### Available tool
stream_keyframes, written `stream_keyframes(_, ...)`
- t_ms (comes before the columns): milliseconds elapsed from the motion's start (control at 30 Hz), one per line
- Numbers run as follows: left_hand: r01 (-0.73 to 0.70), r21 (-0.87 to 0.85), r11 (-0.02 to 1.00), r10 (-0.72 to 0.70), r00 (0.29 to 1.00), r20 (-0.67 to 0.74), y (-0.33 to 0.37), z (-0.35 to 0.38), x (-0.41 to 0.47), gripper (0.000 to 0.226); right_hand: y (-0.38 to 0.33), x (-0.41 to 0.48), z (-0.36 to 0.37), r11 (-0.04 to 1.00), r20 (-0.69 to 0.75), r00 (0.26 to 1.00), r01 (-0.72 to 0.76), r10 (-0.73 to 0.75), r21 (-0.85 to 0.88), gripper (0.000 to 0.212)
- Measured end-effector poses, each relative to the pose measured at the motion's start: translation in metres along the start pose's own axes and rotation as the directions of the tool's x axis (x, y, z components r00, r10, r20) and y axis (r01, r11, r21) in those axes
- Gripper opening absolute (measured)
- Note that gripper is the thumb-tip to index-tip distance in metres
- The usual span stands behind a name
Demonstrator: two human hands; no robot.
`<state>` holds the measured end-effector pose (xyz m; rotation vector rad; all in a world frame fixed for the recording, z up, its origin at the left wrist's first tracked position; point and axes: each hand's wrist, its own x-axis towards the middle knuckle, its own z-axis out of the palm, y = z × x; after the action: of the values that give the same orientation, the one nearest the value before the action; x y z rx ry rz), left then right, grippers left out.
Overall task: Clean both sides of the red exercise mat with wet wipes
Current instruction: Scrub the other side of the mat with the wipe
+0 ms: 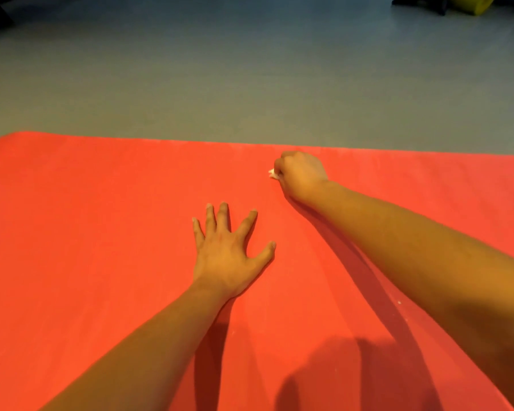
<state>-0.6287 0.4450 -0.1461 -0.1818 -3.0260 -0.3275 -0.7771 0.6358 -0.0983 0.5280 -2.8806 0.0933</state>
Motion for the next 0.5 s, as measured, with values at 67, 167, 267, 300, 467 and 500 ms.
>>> stream_keyframes(67,-0.002,0.008,1.0,0.002,1.0,-0.001,0.0,0.0,0.001,0.084,0.009,0.03,0.004,0.999,0.025,0.998,-0.049,0.05,-0.023,0.028)
stream_keyframes(167,-0.001,0.024,1.0,0.001,1.0,-0.003,0.002,-0.001,0.001,0.083,0.021,0.062,0.008,0.992,0.048,0.991,-0.125,0.126,-0.025,0.026)
stream_keyframes(267,0.0,0.021,1.0,0.0,1.0,-0.004,0.003,-0.002,0.001,0.083,0.025,0.079,0.008,0.983,0.051,0.982,-0.181,0.181,-0.009,0.022)
stream_keyframes(300,0.001,0.019,1.0,-0.001,1.0,-0.005,0.003,-0.002,0.001,0.083,0.024,0.078,0.008,0.984,0.055,0.983,-0.176,0.176,-0.004,0.021)
stream_keyframes(467,-0.002,0.026,1.0,0.002,1.0,0.007,0.003,-0.003,0.002,0.083,0.022,0.041,0.011,0.999,0.033,0.999,-0.04,0.041,-0.013,0.022)
stream_keyframes(500,0.0,0.023,1.0,0.0,1.0,0.007,0.002,-0.003,0.002,0.083,0.024,0.033,0.012,1.0,0.018,1.0,-0.016,0.016,-0.019,0.023)
